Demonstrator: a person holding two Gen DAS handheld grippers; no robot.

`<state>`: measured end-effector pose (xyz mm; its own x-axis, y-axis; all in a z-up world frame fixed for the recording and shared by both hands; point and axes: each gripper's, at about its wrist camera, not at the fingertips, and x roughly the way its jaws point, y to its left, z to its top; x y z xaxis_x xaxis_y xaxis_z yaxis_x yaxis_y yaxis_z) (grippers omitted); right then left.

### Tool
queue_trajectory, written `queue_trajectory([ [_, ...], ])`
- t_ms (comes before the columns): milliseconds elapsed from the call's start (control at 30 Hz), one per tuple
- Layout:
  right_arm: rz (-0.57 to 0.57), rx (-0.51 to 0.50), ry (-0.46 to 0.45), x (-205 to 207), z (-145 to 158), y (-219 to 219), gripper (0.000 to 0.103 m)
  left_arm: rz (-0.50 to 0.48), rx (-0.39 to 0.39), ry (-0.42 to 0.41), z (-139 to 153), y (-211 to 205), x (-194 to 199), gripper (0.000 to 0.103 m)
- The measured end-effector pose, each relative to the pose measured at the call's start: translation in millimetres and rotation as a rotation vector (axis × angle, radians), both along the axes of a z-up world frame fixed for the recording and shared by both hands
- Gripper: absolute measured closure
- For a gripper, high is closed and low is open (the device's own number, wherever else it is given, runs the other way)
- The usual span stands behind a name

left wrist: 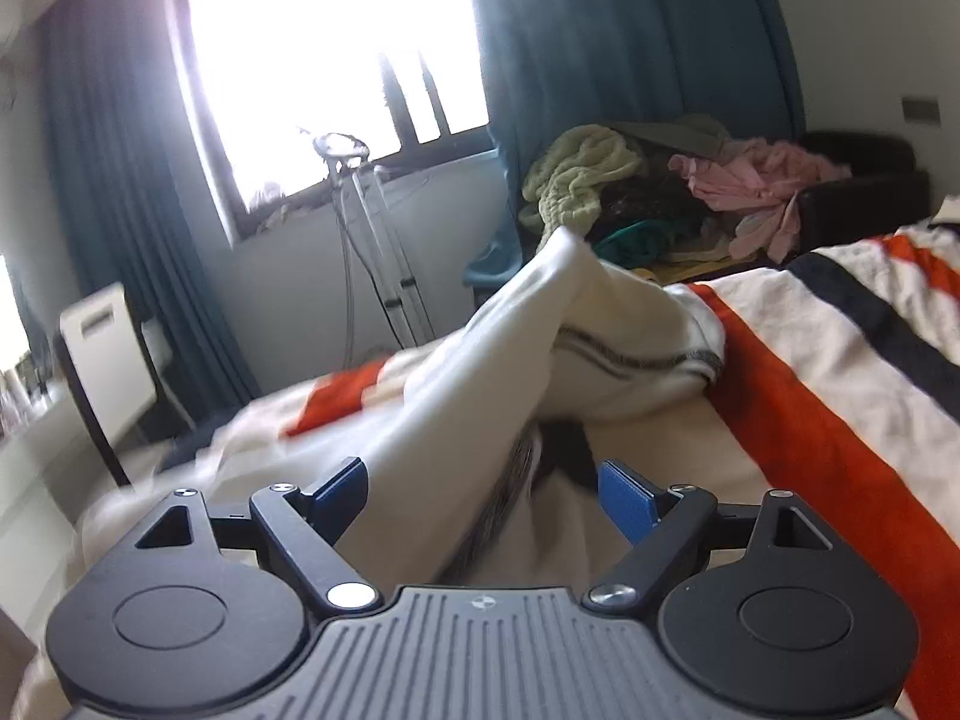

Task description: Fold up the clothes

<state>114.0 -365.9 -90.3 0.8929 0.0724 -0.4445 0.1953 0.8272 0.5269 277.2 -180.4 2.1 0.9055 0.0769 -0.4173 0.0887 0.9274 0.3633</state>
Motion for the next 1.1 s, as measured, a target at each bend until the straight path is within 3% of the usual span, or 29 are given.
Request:
queue_trajectory([
  [200, -0.022, -0.031, 0.019, 27, -20, -8, 0.014, 0.027, 0.147, -0.024, -8, -48, 73, 0.018],
  [300, -0.031, -0.031, 0.035, 39, -29, -11, 0.014, 0.044, 0.236, -0.011, -22, -62, 103, 0.026],
  [400, -0.030, 0.004, 0.045, 46, -35, -16, 0.014, 0.020, 0.216, 0.059, -27, -57, 116, 0.067],
  [433, -0.029, 0.003, 0.042, 46, -36, -16, 0.014, 0.010, 0.203, 0.087, -28, -55, 120, 0.090],
  [467, -0.027, 0.003, 0.040, 47, -37, -17, 0.014, -0.004, 0.186, 0.102, -29, -52, 119, 0.094],
  [633, -0.026, 0.028, 0.006, 48, -37, -19, 0.014, -0.086, 0.128, 0.043, -6, -41, 58, 0.098],
  [800, -0.007, 0.043, -0.066, 39, -26, -20, 0.014, -0.162, -0.012, 0.006, 30, -9, -34, 0.098],
  [900, 0.015, 0.085, -0.096, 33, -16, -22, 0.014, -0.207, -0.049, 0.026, 29, 15, -98, 0.098],
  [1033, 0.024, 0.125, -0.149, 21, -7, -26, 0.014, -0.171, -0.175, 0.082, 17, 55, -164, 0.098],
  [1100, 0.035, 0.187, -0.155, 13, -6, -31, 0.013, -0.169, -0.197, 0.090, 11, 75, -192, 0.098],
])
